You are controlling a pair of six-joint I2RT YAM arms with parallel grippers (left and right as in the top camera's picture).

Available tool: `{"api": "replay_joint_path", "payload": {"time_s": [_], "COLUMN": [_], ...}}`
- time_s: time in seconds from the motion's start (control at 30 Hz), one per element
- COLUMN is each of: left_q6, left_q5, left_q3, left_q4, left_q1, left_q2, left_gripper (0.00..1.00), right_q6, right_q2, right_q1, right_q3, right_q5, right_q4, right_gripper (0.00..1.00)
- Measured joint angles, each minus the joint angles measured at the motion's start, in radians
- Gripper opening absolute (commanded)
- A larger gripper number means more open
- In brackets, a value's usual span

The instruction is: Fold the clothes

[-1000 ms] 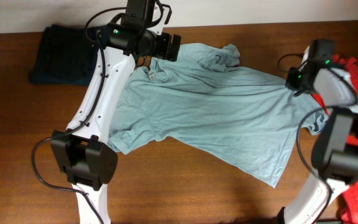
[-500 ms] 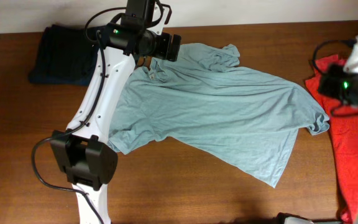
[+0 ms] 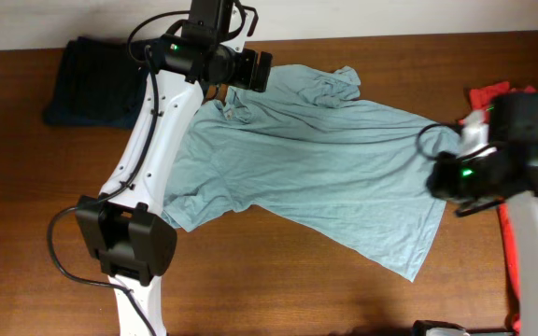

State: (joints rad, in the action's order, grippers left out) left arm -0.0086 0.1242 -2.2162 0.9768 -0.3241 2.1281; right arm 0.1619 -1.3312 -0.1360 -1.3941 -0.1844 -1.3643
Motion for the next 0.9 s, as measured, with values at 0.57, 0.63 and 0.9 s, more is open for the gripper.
{"api": "replay_joint_path", "payload": {"time_s": [0.57,0.63,0.9], "left_q6": [0.000,0.000,0.000], "left_q5": [0.000,0.000,0.000], "left_q3": [0.000,0.000,0.000], "left_q4": [0.001,0.000,0.000], "left_q1": [0.000,0.000,0.000], "left_q2": [0.000,0.000,0.000], "left_gripper": [0.99,0.99,0.99], "right_q6": [0.048,0.048,0.121], "right_q2": [-0.008,-0.009,-0.009], "right_q1": [0.269,0.283,0.292], "right_q3": [0.435,0.462,0.617], "right_q5": [-0.005,0.002,0.107], "right_q4": [0.367,0.406,0.516], "right_gripper": [0.27,0.27,0.22]}}
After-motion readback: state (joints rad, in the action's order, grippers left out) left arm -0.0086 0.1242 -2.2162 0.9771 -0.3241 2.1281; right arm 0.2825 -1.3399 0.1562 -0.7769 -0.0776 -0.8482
